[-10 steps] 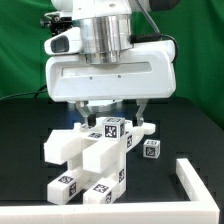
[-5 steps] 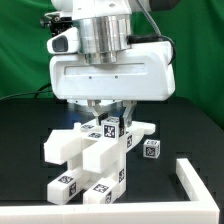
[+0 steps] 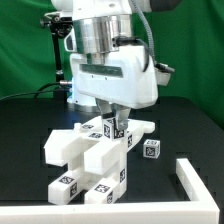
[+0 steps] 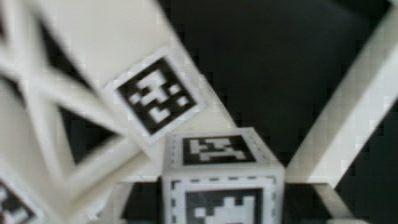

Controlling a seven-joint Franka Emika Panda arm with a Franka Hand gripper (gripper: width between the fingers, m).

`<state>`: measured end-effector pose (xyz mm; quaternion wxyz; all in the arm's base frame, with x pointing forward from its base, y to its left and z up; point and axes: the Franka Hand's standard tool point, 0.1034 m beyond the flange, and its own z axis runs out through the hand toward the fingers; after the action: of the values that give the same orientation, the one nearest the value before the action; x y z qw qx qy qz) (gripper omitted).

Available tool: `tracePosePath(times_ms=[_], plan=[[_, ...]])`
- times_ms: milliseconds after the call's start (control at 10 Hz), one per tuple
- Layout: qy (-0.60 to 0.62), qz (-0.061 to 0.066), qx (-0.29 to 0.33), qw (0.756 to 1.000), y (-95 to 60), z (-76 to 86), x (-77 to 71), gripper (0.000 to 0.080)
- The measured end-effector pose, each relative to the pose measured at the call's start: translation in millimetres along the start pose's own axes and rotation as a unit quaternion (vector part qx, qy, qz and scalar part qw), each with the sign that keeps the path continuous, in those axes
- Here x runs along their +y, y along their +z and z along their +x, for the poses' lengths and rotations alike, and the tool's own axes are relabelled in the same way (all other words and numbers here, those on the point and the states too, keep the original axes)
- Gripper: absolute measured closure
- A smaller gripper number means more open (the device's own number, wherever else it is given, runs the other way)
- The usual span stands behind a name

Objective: Assemble chair

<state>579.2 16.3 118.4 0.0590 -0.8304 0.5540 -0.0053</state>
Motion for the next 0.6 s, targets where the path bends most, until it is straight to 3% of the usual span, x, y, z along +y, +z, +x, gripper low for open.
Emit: tracePosePath(times_ms=[200, 500, 600], plan=[[0.013, 0.003, 0.002, 1.0, -0.1, -0.1, -0.6, 0.0517], [-0.011, 0.002, 0.002, 1.0, 1.2, -0.1, 0.0, 0.0192], [-0.129, -0.004, 0.004, 0.992, 2.6, 2.3, 1.6, 0.0192]])
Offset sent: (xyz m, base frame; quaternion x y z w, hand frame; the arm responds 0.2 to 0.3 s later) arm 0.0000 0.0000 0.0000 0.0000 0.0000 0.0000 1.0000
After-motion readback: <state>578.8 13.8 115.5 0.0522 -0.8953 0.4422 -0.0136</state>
